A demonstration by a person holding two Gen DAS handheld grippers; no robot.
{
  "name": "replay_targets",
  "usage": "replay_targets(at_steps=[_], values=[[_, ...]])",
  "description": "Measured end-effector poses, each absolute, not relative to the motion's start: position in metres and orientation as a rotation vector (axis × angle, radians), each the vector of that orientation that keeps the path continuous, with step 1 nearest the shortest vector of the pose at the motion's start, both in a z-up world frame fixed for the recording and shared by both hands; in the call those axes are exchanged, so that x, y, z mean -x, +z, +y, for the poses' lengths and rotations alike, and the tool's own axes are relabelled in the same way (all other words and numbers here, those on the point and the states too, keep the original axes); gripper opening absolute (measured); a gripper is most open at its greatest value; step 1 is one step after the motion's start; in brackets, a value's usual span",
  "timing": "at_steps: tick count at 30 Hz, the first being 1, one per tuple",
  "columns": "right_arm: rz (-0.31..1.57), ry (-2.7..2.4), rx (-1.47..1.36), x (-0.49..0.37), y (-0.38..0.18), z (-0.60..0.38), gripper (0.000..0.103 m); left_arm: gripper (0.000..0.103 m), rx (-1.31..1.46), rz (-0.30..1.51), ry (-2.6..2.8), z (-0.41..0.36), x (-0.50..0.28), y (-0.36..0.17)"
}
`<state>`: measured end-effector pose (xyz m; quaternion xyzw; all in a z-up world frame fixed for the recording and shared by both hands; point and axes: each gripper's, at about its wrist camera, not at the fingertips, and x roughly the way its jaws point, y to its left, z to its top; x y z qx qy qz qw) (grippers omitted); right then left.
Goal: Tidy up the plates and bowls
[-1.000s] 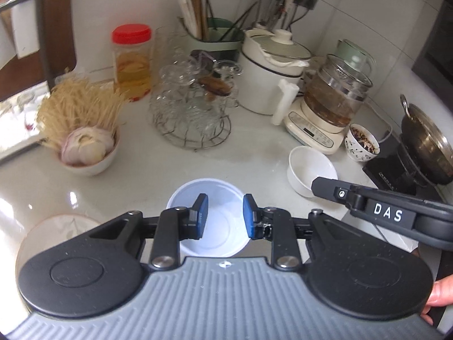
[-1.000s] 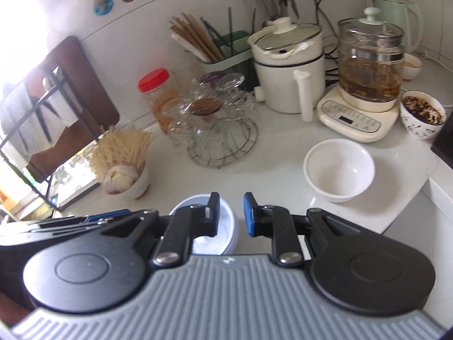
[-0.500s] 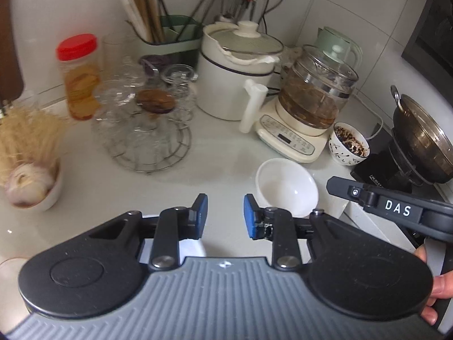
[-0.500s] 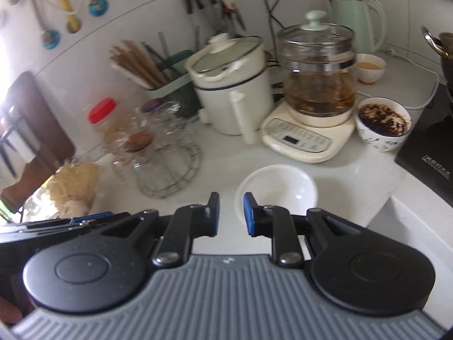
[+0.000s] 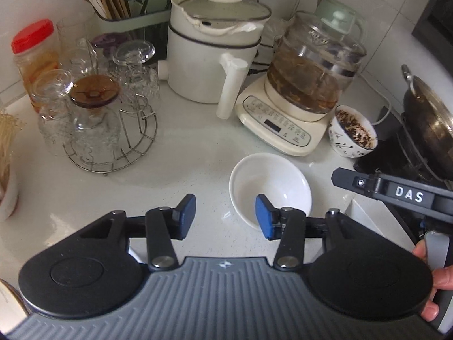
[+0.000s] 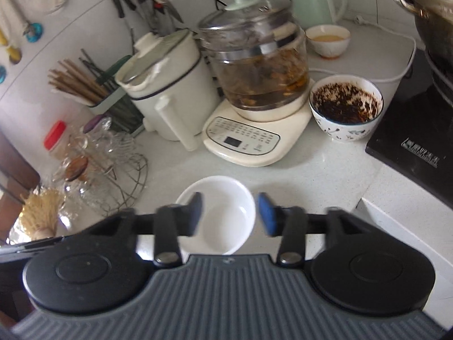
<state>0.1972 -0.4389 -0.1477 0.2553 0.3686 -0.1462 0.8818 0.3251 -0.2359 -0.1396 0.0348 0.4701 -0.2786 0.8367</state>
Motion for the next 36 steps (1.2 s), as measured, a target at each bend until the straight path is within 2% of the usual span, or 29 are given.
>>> replay_targets(at_steps=[13,18,21,23,25,27,29,36], values=[[0.911,-0.220,-0.611,-0.231,-0.206,-0.466,0.052,0.053,-0.014,1.117,-0.520,-0.260,-0.355,-0.195],[0.961,-0.189,-0.606,-0.242,-0.221,-0.467,0.038,0.051,0.012,1.139,-0.515,-0.266,-0.363,-0.207],[0.982,-0.175,-0.589,-0.247,-0.228,-0.466,0.032,0.042,-0.004,1.133,-0.507,-0.271,-0.363,-0.212],[0.999,-0.171,-0.596,-0.249,-0.232,-0.466,0.023,0.039,-0.009,1.149,-0.514,-0.275,-0.363,-0.216],[1.000,-0.161,-0.595,-0.250,-0.233,-0.465,0.021,0.032,0.003,1.163,-0.516,-0.278,-0.363,-0.219],[1.001,-0.147,-0.584,-0.252,-0.232,-0.463,0.017,0.019,0.005,1.161,-0.527,-0.281,-0.362,-0.219],[1.012,-0.134,-0.583,-0.253,-0.233,-0.461,0.012,0.013,-0.002,1.160,-0.539,-0.285,-0.361,-0.219],[1.025,-0.121,-0.574,-0.256,-0.234,-0.462,0.012,0.012,0.014,1.154,-0.532,-0.287,-0.361,-0.218]])
